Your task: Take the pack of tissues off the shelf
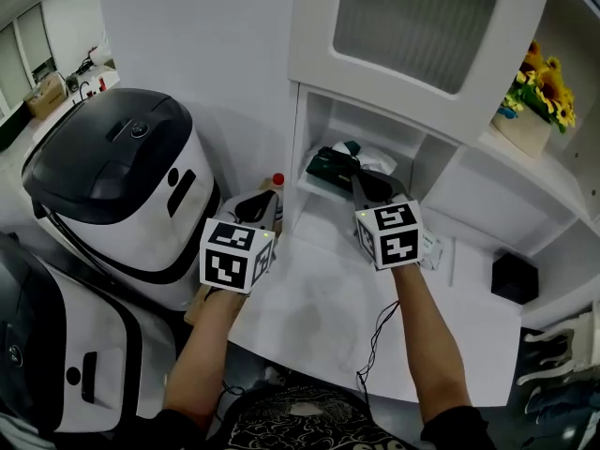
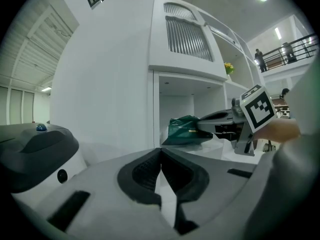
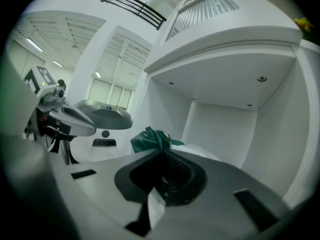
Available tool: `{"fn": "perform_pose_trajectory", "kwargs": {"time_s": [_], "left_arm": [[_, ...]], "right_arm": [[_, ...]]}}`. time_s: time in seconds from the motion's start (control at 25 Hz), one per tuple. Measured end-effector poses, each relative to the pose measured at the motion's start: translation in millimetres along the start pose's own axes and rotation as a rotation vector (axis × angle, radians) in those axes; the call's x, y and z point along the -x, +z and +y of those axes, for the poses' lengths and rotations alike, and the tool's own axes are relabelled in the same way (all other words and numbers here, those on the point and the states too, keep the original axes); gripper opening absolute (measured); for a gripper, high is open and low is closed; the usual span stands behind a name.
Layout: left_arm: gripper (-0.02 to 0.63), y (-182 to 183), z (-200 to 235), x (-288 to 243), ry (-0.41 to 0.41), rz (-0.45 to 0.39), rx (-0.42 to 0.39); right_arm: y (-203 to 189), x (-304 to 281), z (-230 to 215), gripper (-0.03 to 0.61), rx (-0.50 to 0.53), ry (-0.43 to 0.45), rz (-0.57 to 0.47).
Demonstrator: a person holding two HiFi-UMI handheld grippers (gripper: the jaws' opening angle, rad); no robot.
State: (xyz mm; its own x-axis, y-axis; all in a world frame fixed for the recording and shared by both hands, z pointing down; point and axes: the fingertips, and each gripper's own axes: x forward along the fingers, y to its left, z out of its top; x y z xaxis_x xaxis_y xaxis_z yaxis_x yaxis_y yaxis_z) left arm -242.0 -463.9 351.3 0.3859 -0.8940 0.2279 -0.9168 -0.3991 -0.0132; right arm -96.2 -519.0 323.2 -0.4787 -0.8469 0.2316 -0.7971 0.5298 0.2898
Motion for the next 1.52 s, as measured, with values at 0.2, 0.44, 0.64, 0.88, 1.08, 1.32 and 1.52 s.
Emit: {"fn": "perform_pose_trajectory", "kwargs": {"time_s": [0.2, 0.44, 0.64, 0.88, 1.08, 1.32, 1.52], "left_arm": [[0.007, -0.1, -8.4, 14.5, 0.057, 0.003, 0.01], [0.007, -0.7, -16.6, 39.6, 0.138, -0.004, 0.017], [0.006, -4.2, -18.9, 64.9, 0.22, -0.008, 0.027], [0.006, -12.9, -24.2, 96.7, 0.301, -0.005, 0.034], [0.007, -22.8, -24.7, 128.7, 0.382, -0.005, 0.041], [0.006, -39.9, -31.2, 167.7, 0.467, -0.002, 0.048], [0.006, -51.7, -44.0, 198.2, 0.527, 0.0, 0.054]], "right_arm": [[8.6, 8.4, 5.9, 0.006, -0.002, 0.052, -0.048], [20.7, 22.3, 16.7, 0.006, -0.015, 0.121, -0.103], [32.7, 34.6, 31.7, 0.006, -0.001, 0.182, -0.156], [45.5, 50.9, 55.9, 0.006, -0.007, 0.264, -0.213], [48.6, 61.7, 83.4, 0.006, -0.016, 0.338, -0.245], [39.4, 78.5, 115.0, 0.006, -0.034, 0.411, -0.259], [29.8, 98.9, 133.6, 0.006, -0.053, 0.464, -0.266]]}}
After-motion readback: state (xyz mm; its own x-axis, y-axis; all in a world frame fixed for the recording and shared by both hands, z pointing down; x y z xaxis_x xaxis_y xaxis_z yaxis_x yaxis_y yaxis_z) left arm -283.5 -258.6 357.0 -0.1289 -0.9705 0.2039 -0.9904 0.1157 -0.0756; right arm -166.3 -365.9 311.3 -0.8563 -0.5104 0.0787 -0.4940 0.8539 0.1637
